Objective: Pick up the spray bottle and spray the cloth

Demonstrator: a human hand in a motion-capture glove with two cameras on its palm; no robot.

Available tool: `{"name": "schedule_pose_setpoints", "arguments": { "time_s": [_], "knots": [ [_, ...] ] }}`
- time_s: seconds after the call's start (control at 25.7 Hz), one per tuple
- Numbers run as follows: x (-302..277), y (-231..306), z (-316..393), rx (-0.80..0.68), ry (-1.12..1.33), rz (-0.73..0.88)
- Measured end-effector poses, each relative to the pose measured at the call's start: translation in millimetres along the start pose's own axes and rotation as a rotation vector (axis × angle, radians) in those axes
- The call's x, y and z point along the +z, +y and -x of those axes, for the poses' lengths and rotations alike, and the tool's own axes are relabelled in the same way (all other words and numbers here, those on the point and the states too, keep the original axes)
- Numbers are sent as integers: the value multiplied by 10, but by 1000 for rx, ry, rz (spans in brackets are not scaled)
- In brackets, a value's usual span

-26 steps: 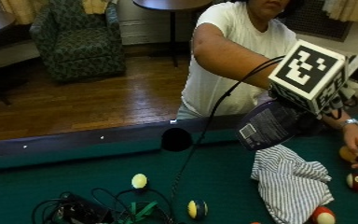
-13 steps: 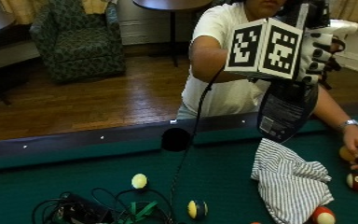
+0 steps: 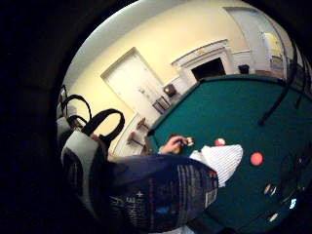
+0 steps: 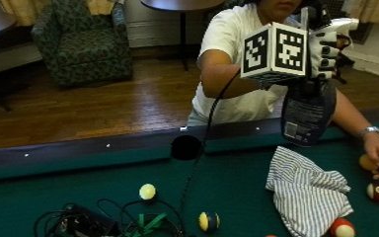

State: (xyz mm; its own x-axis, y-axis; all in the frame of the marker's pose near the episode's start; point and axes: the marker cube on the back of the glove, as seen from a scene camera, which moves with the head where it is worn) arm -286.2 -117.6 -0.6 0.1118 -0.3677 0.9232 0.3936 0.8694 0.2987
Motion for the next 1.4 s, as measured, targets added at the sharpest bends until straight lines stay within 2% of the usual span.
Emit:
{"name": "schedule_pose_setpoints", "arguments": {
  "time_s": [0.39,0.82,1.13,1.4],
  "knots": [
    [743,23,-74,-14,-58,94],
    [1829,70,-403,-7,-126,190],
    [2621,244,-799,17,-110,200],
    [3004,442,-1318,82,-121,182]
  ]
}}
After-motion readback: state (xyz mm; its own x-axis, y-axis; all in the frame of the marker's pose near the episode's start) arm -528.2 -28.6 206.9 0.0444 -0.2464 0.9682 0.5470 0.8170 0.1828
